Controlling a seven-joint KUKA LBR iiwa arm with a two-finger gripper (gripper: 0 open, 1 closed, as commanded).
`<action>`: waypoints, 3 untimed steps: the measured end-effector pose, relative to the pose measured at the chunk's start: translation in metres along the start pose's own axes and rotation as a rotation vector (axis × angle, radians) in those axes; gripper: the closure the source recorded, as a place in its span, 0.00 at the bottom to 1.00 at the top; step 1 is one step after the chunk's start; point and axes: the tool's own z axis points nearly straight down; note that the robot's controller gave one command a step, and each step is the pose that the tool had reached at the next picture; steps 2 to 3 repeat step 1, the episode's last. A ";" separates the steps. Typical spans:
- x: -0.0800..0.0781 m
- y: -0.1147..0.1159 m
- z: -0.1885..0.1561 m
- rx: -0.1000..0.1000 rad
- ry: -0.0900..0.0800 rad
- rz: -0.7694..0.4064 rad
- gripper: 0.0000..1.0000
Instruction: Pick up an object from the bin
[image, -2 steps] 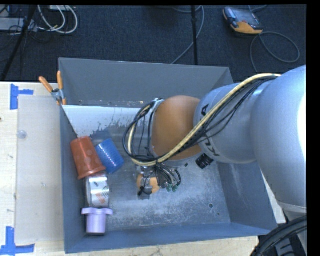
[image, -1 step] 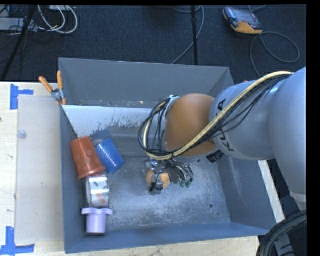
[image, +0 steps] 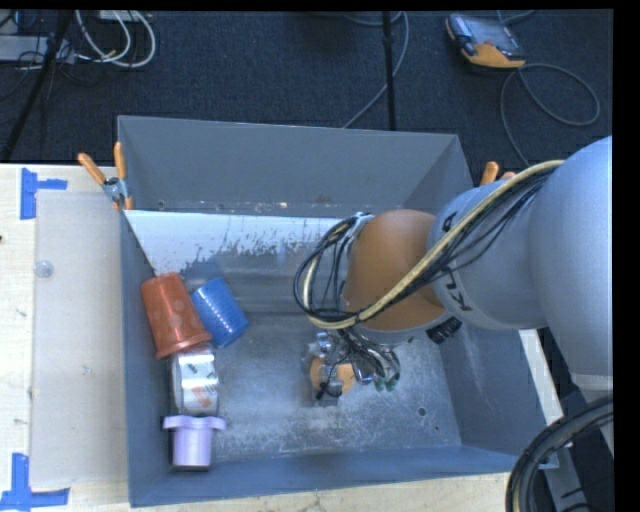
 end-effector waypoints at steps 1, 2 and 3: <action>0.004 0.019 -0.024 -0.007 -0.002 -0.012 1.00; 0.004 0.019 -0.024 -0.007 -0.002 -0.012 1.00; 0.004 0.019 -0.024 -0.007 -0.002 -0.012 1.00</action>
Offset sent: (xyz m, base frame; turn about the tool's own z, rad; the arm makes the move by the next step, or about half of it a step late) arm -0.0081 -0.0402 -0.0109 0.0233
